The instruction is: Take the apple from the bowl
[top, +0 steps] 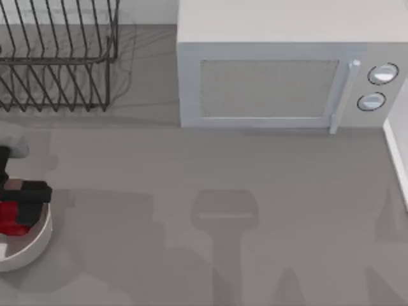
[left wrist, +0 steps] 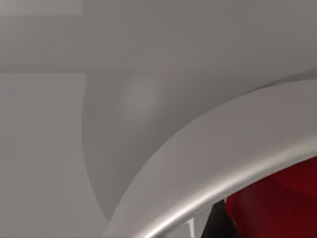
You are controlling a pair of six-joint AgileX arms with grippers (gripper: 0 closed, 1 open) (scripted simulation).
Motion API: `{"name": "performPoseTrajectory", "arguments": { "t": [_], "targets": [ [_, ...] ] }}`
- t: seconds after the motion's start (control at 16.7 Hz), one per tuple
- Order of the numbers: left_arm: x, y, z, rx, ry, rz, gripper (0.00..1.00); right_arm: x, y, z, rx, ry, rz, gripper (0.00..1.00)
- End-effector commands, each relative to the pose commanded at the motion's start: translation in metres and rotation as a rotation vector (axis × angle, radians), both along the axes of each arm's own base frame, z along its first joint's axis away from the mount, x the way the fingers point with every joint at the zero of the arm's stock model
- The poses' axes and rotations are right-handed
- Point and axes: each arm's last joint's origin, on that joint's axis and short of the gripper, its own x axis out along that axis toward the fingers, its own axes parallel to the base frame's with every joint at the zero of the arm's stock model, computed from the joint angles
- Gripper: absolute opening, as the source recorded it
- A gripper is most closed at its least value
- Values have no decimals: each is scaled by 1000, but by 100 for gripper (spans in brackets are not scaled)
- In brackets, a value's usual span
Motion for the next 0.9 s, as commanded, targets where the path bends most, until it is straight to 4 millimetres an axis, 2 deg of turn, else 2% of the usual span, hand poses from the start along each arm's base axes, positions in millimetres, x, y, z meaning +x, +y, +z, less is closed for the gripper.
{"name": "performPoseTrajectory", "arguments": {
  "t": [0.18,0.24,0.42,0.54,0.72,0.9],
  "targets": [
    [0,0,0,0,0,0,0,0,0,0,0,0,0,100],
    [-6,-2,39,-14,-70,-32,0,0,0,0,0,0,0,100],
    [-1,-2,45,-14,-64,-32,0,0,0,0,0,0,0,100],
    [8,-1,60,-15,-57,-32,0,0,0,0,0,0,0,100],
    [26,0,104,-15,-50,-32,0,0,0,0,0,0,0,100],
    [32,0,168,-16,-37,-32,0,0,0,0,0,0,0,100]
  ]
}}
